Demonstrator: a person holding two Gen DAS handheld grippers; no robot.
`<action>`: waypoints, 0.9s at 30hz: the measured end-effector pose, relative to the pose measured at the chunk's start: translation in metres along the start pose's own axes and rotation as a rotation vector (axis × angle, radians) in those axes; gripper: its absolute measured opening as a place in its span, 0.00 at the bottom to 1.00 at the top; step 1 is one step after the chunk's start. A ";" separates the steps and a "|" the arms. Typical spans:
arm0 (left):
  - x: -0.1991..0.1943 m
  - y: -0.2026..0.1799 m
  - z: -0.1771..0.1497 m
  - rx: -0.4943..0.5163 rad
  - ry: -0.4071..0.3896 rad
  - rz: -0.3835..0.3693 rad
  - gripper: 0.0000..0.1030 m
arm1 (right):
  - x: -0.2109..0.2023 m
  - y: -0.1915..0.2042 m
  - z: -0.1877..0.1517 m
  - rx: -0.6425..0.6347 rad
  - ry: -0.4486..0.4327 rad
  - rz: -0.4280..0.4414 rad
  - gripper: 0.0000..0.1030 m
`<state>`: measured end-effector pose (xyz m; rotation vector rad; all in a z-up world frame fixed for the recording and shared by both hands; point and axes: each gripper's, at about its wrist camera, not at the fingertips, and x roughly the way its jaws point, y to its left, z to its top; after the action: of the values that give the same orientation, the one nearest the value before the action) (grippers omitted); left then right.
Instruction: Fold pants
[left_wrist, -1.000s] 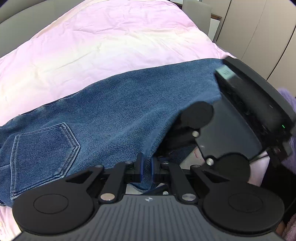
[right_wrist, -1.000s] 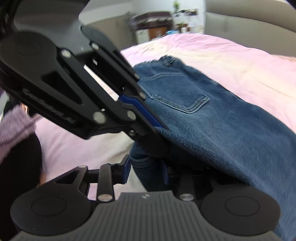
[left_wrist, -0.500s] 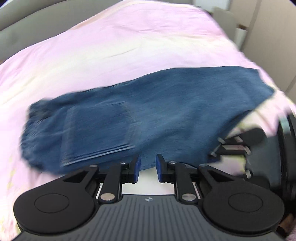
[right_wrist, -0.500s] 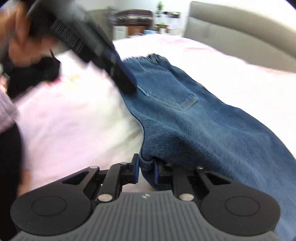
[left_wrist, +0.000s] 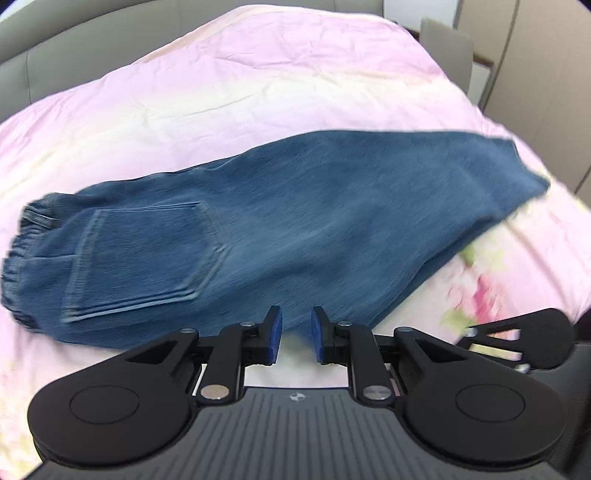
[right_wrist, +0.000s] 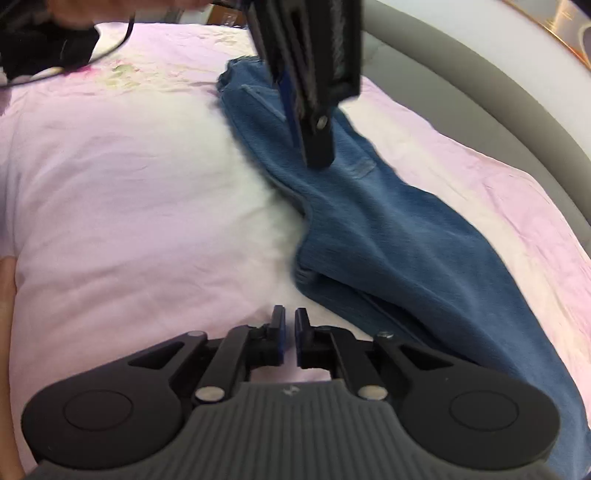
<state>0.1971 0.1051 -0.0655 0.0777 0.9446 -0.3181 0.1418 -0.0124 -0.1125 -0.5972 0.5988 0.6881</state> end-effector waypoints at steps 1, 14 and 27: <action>0.005 -0.004 0.002 -0.013 0.003 -0.005 0.21 | -0.006 -0.014 -0.003 0.031 0.017 -0.009 0.00; 0.069 -0.027 0.001 0.035 0.218 0.125 0.11 | -0.077 -0.321 -0.149 0.726 0.288 -0.340 0.16; 0.087 -0.051 0.008 0.135 0.332 0.233 0.11 | -0.093 -0.476 -0.306 1.532 0.167 -0.388 0.18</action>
<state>0.2350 0.0345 -0.1276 0.3703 1.2292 -0.1543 0.3353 -0.5526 -0.1146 0.6683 0.9314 -0.2905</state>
